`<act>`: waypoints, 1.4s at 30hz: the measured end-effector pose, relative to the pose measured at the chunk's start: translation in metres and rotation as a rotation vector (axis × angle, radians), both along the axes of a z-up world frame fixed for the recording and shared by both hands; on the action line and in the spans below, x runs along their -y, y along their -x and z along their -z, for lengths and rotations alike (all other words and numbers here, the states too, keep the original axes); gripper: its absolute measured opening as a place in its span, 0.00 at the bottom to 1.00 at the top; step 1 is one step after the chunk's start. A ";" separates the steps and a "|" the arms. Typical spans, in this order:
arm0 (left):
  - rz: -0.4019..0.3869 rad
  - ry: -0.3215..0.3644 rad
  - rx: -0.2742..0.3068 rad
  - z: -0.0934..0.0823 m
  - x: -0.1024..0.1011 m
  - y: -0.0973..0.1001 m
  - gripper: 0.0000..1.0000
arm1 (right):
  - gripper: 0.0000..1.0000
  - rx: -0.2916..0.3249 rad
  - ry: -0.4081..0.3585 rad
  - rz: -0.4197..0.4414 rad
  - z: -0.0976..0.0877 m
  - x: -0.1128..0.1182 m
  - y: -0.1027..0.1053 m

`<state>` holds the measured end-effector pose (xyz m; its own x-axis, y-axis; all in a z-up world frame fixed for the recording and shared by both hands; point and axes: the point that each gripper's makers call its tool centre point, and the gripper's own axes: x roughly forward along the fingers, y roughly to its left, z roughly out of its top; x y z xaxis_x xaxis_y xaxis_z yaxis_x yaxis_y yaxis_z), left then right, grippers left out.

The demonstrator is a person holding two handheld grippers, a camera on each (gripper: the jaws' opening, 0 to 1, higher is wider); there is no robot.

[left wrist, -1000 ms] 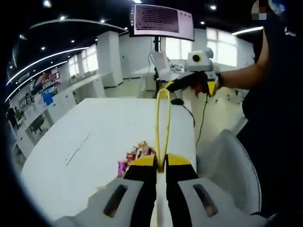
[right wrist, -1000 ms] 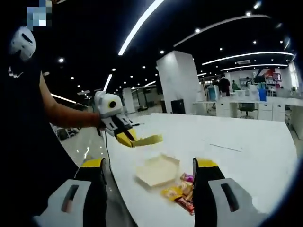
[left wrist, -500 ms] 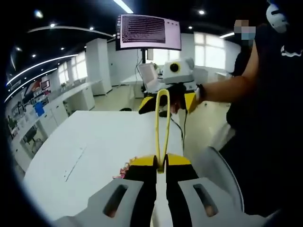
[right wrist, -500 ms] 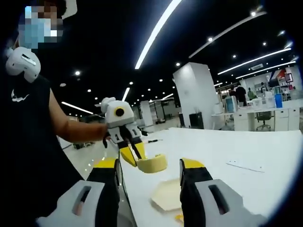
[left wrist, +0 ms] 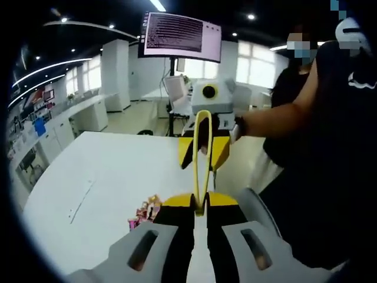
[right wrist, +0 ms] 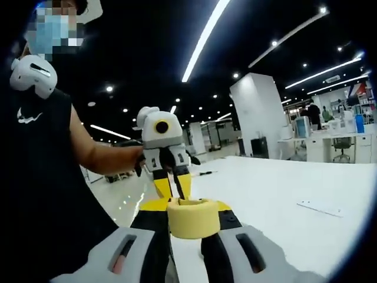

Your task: Place the target food into the container with the food tongs after gripping and lifting it, then release it inside without dropping or visibly crushing the food.

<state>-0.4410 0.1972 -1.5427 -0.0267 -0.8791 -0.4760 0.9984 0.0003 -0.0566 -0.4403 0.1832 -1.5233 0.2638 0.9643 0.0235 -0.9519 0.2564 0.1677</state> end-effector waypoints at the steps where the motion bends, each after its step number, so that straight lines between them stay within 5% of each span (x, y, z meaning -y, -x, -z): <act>1: 0.000 -0.002 0.001 0.000 -0.001 0.000 0.02 | 0.17 -0.001 0.002 -0.004 0.000 -0.001 0.001; 3: 0.006 -0.006 0.010 0.001 -0.001 0.000 0.04 | 0.15 0.053 0.019 0.000 -0.004 -0.003 0.002; 12: -0.021 0.111 0.055 -0.009 -0.002 -0.006 0.17 | 0.16 -0.004 -0.011 -0.006 -0.013 -0.001 -0.003; 14: -0.040 0.175 -0.028 -0.014 0.001 -0.004 0.36 | 0.16 -0.009 -0.015 0.008 -0.012 0.001 -0.006; 16: -0.092 0.219 -0.001 -0.017 0.001 -0.014 0.56 | 0.16 -0.028 -0.055 0.011 -0.016 0.004 -0.008; 17: -0.092 0.202 0.022 -0.014 -0.001 -0.015 0.56 | 0.16 -0.049 -0.093 -0.013 -0.020 0.003 -0.005; 21: -0.078 0.164 0.008 -0.005 -0.005 -0.011 0.25 | 0.17 -0.040 -0.091 -0.007 -0.020 0.003 -0.005; 39: -0.112 0.313 -0.026 -0.034 -0.003 -0.004 0.19 | 0.17 -0.079 -0.217 -0.046 -0.038 0.008 -0.003; 41: -0.118 0.386 -0.079 -0.048 -0.001 -0.002 0.21 | 0.18 -0.080 -0.247 -0.054 -0.043 0.009 -0.002; 42: -0.118 0.397 -0.054 -0.050 -0.002 -0.004 0.22 | 0.18 -0.087 -0.245 -0.056 -0.043 0.008 -0.001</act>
<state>-0.4371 0.1990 -1.4930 0.0698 -0.9925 -0.1003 0.9884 0.0824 -0.1274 -0.4388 0.1750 -1.4804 0.2215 0.9458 0.2376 -0.9429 0.1455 0.2996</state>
